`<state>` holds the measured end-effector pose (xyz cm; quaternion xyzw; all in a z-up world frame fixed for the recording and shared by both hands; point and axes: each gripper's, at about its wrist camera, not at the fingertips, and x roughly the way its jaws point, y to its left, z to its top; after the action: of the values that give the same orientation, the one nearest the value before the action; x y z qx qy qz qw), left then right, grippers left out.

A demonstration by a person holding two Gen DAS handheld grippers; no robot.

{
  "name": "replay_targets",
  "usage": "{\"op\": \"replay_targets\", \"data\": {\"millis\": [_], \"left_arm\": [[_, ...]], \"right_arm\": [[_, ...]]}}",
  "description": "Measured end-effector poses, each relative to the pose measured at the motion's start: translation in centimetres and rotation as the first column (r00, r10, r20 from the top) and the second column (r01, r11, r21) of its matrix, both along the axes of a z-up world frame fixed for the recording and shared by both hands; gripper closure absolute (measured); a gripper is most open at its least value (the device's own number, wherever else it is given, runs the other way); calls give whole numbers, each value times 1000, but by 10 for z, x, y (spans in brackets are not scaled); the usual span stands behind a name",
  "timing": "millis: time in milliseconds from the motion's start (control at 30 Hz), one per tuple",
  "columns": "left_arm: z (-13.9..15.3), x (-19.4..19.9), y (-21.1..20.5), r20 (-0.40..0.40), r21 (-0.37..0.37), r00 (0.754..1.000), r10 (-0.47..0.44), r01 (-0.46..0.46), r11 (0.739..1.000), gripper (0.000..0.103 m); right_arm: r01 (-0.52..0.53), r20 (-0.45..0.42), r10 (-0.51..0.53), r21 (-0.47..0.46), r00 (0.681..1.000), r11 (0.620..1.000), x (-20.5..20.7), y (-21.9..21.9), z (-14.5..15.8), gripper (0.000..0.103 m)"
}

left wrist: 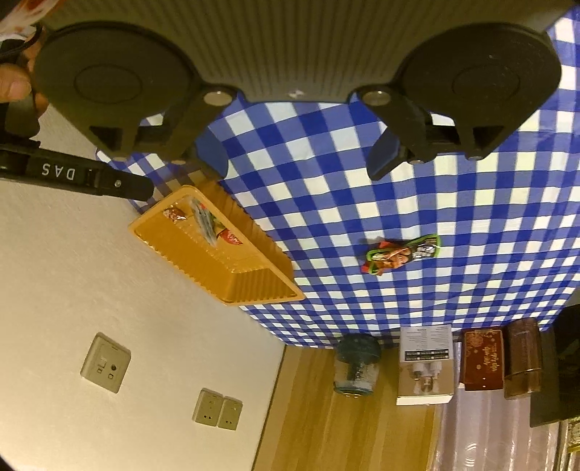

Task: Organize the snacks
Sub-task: 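Withdraw both tools from the tray toward the remaining snacks on the cloth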

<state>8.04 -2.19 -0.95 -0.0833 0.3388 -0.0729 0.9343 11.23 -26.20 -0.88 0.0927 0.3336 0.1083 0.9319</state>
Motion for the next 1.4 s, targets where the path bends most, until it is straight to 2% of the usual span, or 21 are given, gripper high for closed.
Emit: {"op": "replay_targets", "data": {"millis": [233,533,767,1067,1400], "left_arm": [[3,-14,19,-1,-5,999,33,-33,999,15],[5,-26,50,4,-3,995,99,-99,995,12],[8,-26,62,17,-1,993,117,-117,993,12],[6,-15,71,26,57,998,49,-50,997,12],[-3,27,91,3,165,999,-44,43,985,12]], "right_arm": [[-34,-5,34,-17,999,999,-8,18,3,17],[-76,-13,75,-25,997,997,-13,34,4,17],[-94,-13,94,-32,995,995,-13,41,4,17],[-133,-13,132,-31,991,991,-7,48,1,17],[-183,-7,183,-18,983,983,26,70,-8,17]]}}
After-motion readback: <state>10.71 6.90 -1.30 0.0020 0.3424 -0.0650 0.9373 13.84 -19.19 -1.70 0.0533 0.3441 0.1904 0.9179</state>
